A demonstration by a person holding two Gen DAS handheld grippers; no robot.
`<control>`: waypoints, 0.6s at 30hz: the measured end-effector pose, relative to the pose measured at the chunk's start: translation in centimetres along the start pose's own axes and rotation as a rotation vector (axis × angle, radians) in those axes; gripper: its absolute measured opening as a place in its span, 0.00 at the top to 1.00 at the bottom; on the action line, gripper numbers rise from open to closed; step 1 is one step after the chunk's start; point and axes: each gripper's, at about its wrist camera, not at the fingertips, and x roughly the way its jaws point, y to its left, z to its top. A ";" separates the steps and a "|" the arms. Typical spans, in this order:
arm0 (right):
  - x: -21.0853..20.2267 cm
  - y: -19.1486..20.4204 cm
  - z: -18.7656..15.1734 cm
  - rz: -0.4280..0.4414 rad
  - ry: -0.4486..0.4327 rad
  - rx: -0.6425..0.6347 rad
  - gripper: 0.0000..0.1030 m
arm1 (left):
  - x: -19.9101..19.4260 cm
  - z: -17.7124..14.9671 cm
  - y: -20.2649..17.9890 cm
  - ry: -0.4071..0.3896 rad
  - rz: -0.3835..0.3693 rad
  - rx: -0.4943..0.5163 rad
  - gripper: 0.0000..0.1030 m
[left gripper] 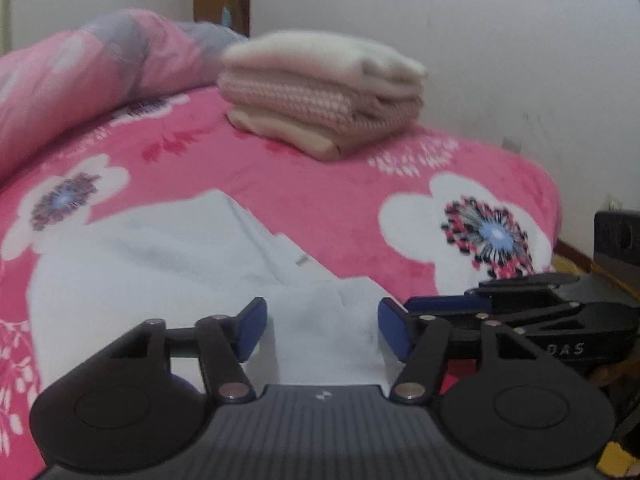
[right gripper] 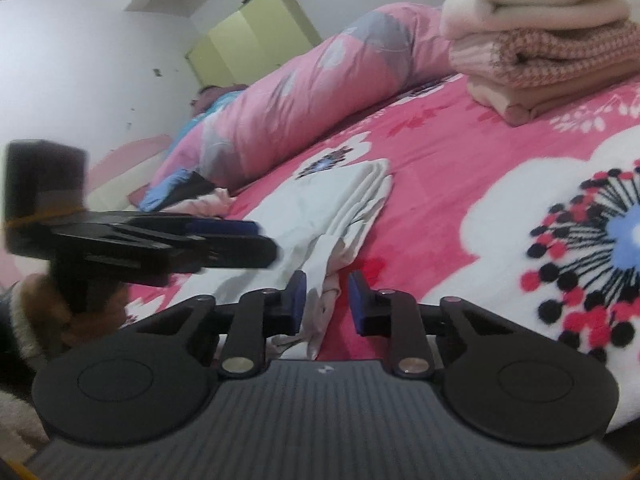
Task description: Fold clothes
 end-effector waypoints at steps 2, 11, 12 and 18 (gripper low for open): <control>0.0 -0.3 -0.1 0.021 -0.002 0.006 0.86 | 0.7 0.0 -0.2 0.025 -0.010 0.008 0.55; 0.1 -0.9 -0.5 0.087 -0.021 -0.008 0.96 | 1.2 -0.1 0.7 0.022 -0.010 -0.061 0.94; 0.0 -0.9 -0.5 0.092 -0.026 -0.009 0.97 | 1.0 -0.1 1.0 0.010 -0.017 -0.084 0.94; -0.4 -0.8 -0.4 0.111 -0.056 -0.015 0.99 | 0.0 -1.1 3.0 -0.069 -0.089 -0.248 0.97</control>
